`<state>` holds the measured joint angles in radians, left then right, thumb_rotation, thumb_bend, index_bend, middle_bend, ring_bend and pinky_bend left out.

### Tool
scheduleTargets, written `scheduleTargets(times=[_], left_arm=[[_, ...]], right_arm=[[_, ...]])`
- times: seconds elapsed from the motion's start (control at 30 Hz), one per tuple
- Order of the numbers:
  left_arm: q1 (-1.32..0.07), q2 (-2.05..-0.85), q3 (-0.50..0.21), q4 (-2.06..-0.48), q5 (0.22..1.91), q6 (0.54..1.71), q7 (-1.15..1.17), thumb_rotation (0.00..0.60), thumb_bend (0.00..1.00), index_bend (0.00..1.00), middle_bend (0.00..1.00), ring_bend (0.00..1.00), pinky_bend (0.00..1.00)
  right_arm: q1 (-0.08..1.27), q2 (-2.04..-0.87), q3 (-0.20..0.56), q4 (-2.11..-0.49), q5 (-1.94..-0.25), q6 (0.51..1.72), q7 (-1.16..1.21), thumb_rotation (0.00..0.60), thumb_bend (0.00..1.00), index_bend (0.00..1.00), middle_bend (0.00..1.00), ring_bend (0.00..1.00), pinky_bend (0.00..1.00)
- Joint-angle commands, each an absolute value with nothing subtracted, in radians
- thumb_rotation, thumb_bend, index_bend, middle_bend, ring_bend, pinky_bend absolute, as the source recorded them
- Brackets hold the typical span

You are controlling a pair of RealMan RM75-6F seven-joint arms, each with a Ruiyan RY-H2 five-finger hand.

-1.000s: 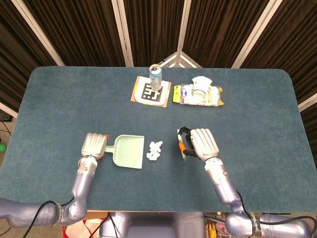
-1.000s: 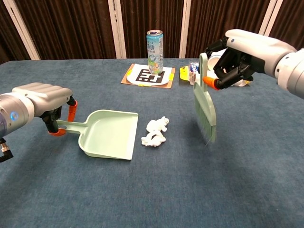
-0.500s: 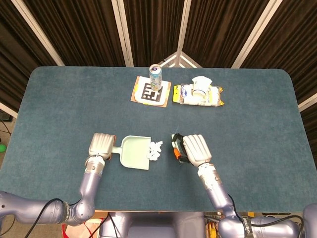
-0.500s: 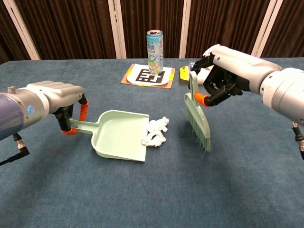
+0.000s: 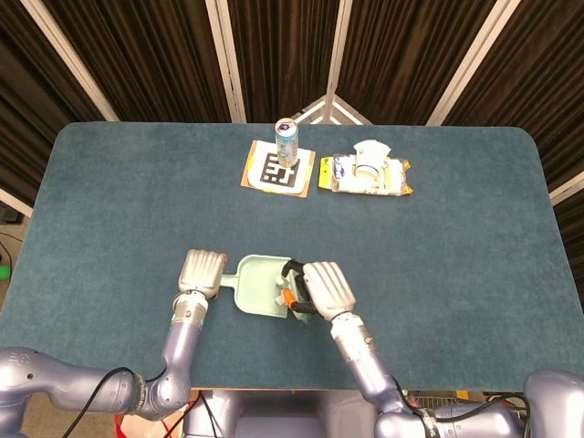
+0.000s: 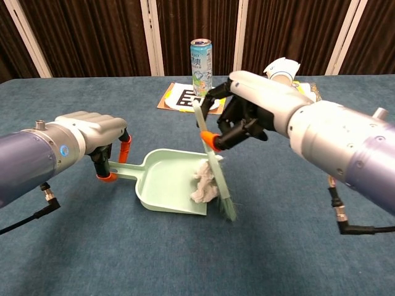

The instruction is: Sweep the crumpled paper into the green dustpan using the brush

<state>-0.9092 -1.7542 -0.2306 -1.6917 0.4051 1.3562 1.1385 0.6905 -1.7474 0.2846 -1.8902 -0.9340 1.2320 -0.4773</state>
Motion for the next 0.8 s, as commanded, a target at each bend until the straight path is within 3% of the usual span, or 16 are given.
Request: scheduleTargets(times=[0.03, 0.5, 0.67, 0.8], left_arm=[[-0.912, -1.760, -0.231, -1.695, 0.405, 1.364, 1.140, 0.600, 0.53, 0.61, 1.00, 0.99, 1.00], [-0.913, -1.758, -0.227, -1.708, 0.403, 1.376, 1.130, 0.600, 0.53, 0.61, 1.00, 0.99, 1.00], [-0.911, -1.754, -0.226, -1.714, 0.404, 1.379, 1.124, 0.600, 0.53, 0.61, 1.00, 0.99, 1.00], [-0.910, -1.755, -0.226, -1.725, 0.405, 1.390, 1.122, 0.600, 0.53, 0.61, 1.00, 1.00, 1.00]], right_arm=[[0.703, -1.781, 0.325, -1.941, -0.875, 1.247, -0.472, 0.600, 0.60, 0.81, 0.85, 0.89, 0.87], [0.728, -1.763, 0.445, -2.096, -0.753, 1.283, -0.436, 0.600, 0.60, 0.81, 0.85, 0.89, 0.87], [0.718, -1.729, 0.419, -2.075, -0.789, 1.323, -0.462, 0.600, 0.60, 0.81, 0.85, 0.89, 0.87], [0.696, -1.719, 0.349, -2.044, -0.821, 1.344, -0.473, 0.600, 0.60, 0.81, 0.85, 0.89, 0.87]])
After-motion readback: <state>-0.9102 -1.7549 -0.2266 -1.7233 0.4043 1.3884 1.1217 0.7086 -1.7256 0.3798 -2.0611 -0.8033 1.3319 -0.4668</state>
